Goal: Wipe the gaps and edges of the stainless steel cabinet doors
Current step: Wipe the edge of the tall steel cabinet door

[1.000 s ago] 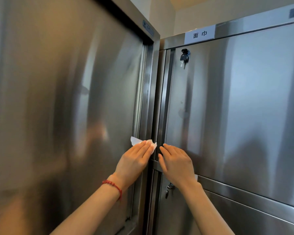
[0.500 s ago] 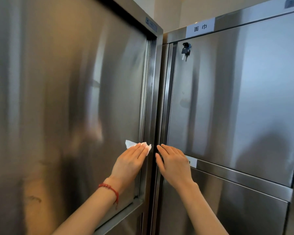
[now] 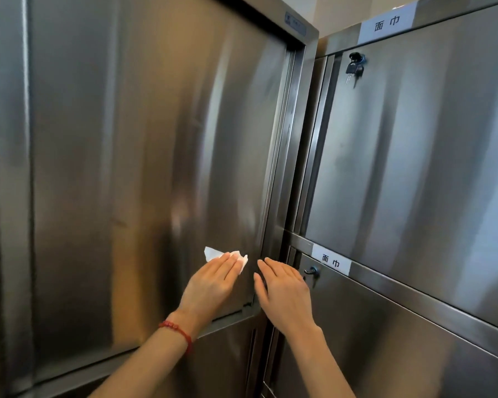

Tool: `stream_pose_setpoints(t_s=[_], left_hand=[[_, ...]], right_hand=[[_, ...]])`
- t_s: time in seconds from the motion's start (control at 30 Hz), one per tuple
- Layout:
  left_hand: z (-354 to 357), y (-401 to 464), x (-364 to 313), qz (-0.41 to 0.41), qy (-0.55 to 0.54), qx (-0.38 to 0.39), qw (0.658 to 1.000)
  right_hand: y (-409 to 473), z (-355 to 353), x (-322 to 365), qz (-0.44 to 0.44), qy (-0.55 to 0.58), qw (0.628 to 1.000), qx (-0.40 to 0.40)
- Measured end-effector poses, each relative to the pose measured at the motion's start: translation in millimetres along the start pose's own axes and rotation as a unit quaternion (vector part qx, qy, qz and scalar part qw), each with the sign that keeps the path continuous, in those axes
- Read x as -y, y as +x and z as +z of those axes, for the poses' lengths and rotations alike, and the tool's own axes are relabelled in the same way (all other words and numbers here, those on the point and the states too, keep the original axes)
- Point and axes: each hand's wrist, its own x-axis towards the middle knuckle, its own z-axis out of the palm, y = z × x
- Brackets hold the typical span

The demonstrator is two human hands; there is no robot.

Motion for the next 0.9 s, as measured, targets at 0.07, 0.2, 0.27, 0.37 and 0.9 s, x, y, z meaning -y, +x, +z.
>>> stream_pose_setpoints(t_s=[0.07,0.2,0.27,0.37,0.9], left_hand=[[-6,-13,0,-0.014,0.011,0.015,1.000],[-17,-37,4,-0.042,0.031,0.048,0.997],[-23,-48,6,-0.055,0.038,0.061,0.996],[-32,-65,11,-0.066,0.044,0.068,0.994],[-130,-156,61,-0.129,0.137,0.079,0.979]], right_hand=[[-7,2,10,-0.011,0.015,1.000,0.010],[-16,3,31,-0.032,0.049,0.998,0.029],[-19,2,40,-0.042,0.060,0.997,0.035],[-20,0,57,-0.053,0.074,0.995,0.038],[-22,-4,190,-0.086,0.194,0.975,0.067]])
